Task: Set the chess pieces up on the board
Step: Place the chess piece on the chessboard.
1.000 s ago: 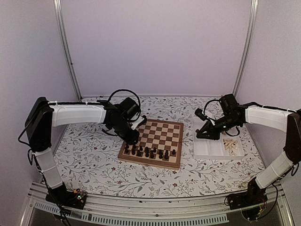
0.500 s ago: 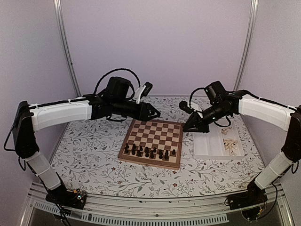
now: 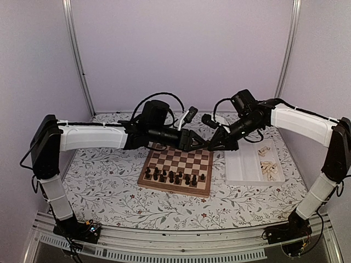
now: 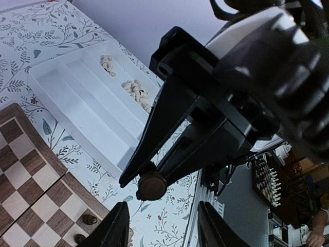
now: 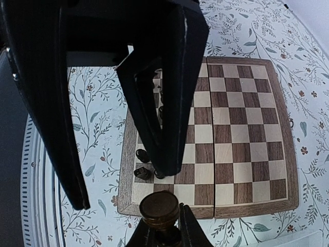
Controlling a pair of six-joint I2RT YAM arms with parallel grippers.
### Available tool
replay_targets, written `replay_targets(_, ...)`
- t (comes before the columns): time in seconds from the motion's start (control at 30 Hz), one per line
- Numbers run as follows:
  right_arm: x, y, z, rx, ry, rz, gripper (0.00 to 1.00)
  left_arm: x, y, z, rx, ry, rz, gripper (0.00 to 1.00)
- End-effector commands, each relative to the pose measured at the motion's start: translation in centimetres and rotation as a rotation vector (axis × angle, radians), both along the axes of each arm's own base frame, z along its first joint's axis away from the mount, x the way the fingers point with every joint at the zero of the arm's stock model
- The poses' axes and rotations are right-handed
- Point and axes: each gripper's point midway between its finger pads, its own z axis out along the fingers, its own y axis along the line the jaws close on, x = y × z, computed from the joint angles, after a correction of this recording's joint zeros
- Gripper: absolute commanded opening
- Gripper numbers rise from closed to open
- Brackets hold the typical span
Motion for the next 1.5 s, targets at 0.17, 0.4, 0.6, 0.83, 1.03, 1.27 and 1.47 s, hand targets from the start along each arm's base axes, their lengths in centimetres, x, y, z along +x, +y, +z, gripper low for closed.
replay_targets(0.17, -0.7, 1.2, 0.6, -0.004, -0.003, 0.026, 0.15, 0.1, -1.6, 1.4, -0.057, 0.004, -0.032, 0.46)
replay_targets(0.4, -0.8, 1.4, 0.8, 0.001, -0.006, 0.029, 0.15, -0.1, -2.0, 0.9, -0.057, 0.027, -0.054, 0.33)
replay_targets(0.6, -0.8, 1.4, 0.8, 0.002, -0.007, 0.026, 0.15, -0.1, -2.0, 0.3, -0.041, 0.038, -0.054, 0.36)
replay_targets(0.83, -0.7, 1.4, 0.9, 0.004, -0.007, 0.023, 0.15, -0.1, -1.9, -0.4, -0.019, 0.051, -0.051, 0.26)
replay_targets(1.03, -0.8, 1.4, 0.9, 0.006, -0.005, 0.022, 0.15, -0.2, -1.9, -0.8, -0.016, 0.061, -0.06, 0.16)
replay_targets(1.27, 0.0, 0.3, 4.7, 0.052, -0.071, -0.018, 0.42, 1.4, -0.6, 1.6, -0.079, -0.055, 0.05, 0.12)
replay_targets(1.47, 1.8, -3.4, 16.1, 0.392, -0.122, -0.087, 0.97, 2.0, 1.4, 6.6, -0.246, -0.236, 0.163, 0.12)
